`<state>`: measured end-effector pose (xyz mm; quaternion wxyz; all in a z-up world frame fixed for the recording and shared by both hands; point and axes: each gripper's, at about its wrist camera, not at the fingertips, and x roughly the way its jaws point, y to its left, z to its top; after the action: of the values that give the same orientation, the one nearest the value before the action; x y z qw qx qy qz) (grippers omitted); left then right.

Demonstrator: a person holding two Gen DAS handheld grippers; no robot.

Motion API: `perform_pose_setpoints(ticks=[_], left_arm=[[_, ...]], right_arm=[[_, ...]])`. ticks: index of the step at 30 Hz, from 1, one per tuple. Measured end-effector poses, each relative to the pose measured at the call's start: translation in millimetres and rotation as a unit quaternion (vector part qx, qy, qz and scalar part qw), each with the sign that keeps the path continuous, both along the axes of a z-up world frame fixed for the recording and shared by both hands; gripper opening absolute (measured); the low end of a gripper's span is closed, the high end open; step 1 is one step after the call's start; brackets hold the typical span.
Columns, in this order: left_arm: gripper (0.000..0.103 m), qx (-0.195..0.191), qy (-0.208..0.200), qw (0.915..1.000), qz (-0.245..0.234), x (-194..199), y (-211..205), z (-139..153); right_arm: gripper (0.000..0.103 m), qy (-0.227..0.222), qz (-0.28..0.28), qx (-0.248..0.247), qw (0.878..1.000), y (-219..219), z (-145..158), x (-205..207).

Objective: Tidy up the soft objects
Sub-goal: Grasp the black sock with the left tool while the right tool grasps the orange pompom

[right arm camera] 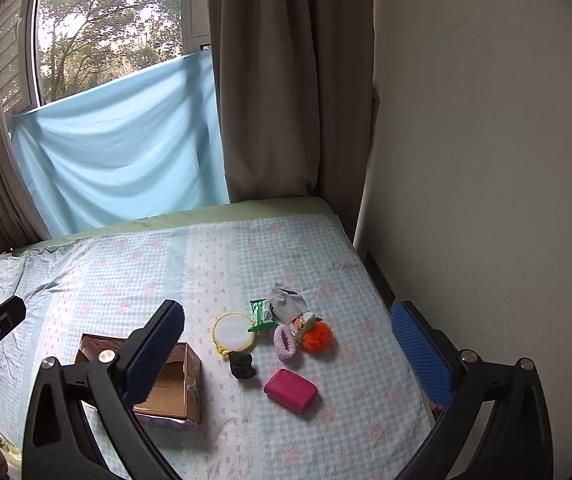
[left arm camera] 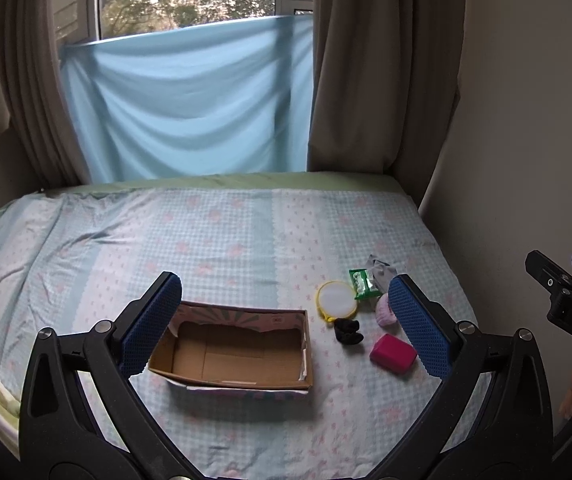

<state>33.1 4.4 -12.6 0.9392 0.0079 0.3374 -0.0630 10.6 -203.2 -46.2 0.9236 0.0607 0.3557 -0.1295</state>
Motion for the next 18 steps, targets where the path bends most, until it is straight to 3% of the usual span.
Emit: perform_pose_setpoints(ticks=[8, 18], left_arm=[[0.102, -0.014, 0.064, 0.9973, -0.031, 42.9, -21.1, -57.8], [0.102, -0.025, 0.129, 0.9908, -0.032, 94.4, -105.8, -182.8]], right_arm=[[0.103, 0.050, -0.040, 0.034, 0.997, -48.8, -58.1, 32.9], [0.103, 0.111, -0.040, 0.079, 0.990, -123.1, -183.6, 111.6]])
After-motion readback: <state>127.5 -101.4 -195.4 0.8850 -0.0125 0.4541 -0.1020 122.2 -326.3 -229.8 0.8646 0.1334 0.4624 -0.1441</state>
